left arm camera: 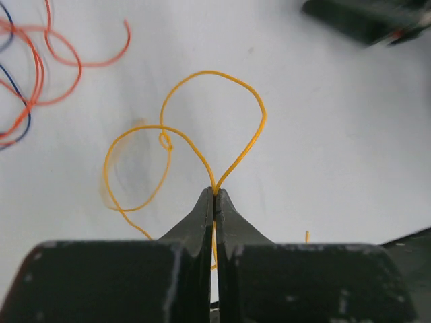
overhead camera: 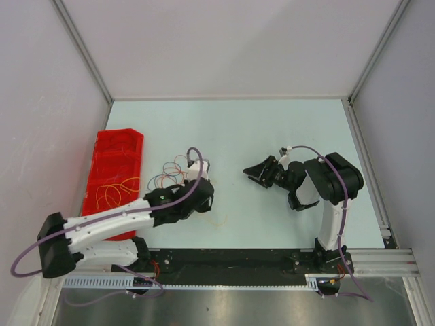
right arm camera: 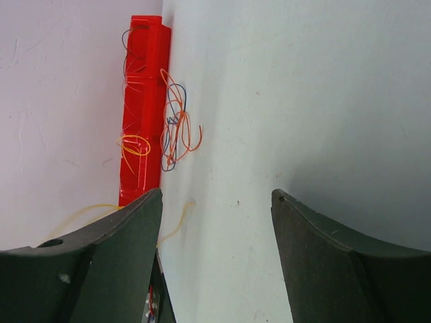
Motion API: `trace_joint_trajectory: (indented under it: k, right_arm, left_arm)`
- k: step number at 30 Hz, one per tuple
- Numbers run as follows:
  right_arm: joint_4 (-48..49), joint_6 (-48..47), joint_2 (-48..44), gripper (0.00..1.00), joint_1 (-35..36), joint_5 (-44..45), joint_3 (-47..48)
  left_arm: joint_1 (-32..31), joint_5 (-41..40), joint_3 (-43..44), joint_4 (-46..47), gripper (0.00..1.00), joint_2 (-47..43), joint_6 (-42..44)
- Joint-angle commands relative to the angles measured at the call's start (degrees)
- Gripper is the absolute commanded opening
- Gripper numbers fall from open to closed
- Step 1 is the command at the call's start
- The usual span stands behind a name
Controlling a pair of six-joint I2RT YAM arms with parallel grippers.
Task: Untangle the cables
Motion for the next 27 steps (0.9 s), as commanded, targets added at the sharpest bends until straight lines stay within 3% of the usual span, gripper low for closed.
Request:
trace_joint_trajectory:
  k: [1, 9, 18, 23, 27]
  right_arm:
    - [-16.4, -4.5, 5.6, 0.72, -0.3, 3.4, -2.5]
    - [-16.4, -4.4, 5.6, 0.72, -0.2, 3.4, -2.5]
    - [-16.5, -4.4, 5.6, 0.72, -0.3, 3.3, -2.5]
    - [-16.6, -4.4, 5.7, 0.72, -0.3, 3.3, -2.5]
    - [-16.6, -4.3, 5.6, 0.72, -0.2, 3.2, -2.5]
  left_arm:
    - [0.3, -2.3, 7.0, -8.7, 0.0, -5.9, 2.3]
    - [0.4, -11.2, 14.5, -18.8, 0.0, -11.4, 0.6]
    - [6.9, -17.5, 19.3, -22.6, 0.0, -9.7, -0.1]
    - [17.5, -22.7, 24.7, -27.2, 0.0, -7.1, -3.2]
    - [27.4, -22.4, 26.5, -27.0, 0.0, -6.9, -4.6]
